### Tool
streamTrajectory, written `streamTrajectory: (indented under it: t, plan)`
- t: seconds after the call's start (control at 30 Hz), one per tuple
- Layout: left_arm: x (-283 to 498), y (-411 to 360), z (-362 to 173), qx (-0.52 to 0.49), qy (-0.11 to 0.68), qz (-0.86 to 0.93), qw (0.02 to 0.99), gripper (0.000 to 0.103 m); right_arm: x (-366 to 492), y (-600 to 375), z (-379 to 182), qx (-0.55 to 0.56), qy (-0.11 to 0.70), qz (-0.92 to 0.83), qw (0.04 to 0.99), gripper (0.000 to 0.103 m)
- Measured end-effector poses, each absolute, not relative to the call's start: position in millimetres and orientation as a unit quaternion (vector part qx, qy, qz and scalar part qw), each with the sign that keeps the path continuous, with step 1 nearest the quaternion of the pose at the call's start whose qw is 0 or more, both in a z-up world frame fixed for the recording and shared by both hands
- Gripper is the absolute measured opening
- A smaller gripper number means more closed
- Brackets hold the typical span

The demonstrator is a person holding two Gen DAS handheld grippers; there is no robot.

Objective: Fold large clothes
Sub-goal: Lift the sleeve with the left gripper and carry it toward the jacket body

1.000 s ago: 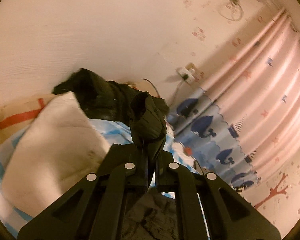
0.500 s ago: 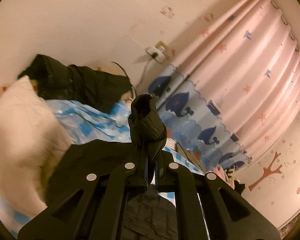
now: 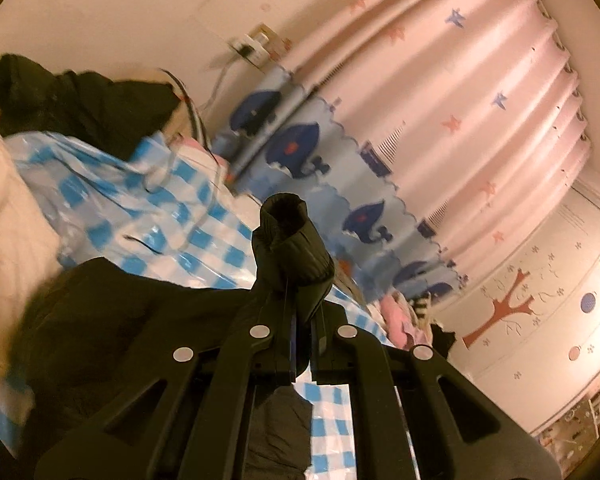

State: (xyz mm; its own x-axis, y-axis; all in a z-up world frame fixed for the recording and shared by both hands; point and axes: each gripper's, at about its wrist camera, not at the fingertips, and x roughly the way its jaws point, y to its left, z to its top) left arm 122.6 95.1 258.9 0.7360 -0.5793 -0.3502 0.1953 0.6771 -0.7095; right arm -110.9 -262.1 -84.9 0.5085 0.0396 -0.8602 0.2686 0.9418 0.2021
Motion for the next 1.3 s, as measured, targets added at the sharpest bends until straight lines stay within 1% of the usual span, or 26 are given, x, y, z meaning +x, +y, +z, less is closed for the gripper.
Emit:
streamTrajectory:
  t: [0.27, 0.67, 0.87, 1.0, 1.13, 1.3]
  plan:
    - [126.7, 22.7, 223.8, -0.337, 0.316, -0.255, 0.849, 0.003, -111.4, -262.3, -84.8, 0.156, 0.491, -0.067, 0.854, 0.097]
    - [130.2, -46.5, 164.7, -0.347, 0.352, -0.288, 0.82, 0.003, -113.3, -260.9, -85.6, 0.149, 0.489, -0.074, 0.856, 0.097]
    - [122.9, -80.5, 136.3, -0.3, 0.367, -0.288, 0.832, 0.003, -113.8, -259.3, -84.6, 0.145, 0.488, -0.078, 0.857, 0.097]
    - [117.8, -110.1, 101.8, -0.254, 0.393, -0.277, 0.839, 0.003, -114.3, -258.0, -84.0, 0.145, 0.487, -0.08, 0.858, 0.097]
    - [114.4, -136.2, 70.8, -0.232, 0.418, -0.275, 0.834, 0.003, -114.4, -258.2, -84.0, 0.145, 0.487, -0.08, 0.858, 0.097]
    - [108.8, -162.2, 46.6, -0.199, 0.434, -0.279, 0.833, 0.003, -114.0, -258.1, -84.0, 0.145, 0.487, -0.08, 0.858, 0.097]
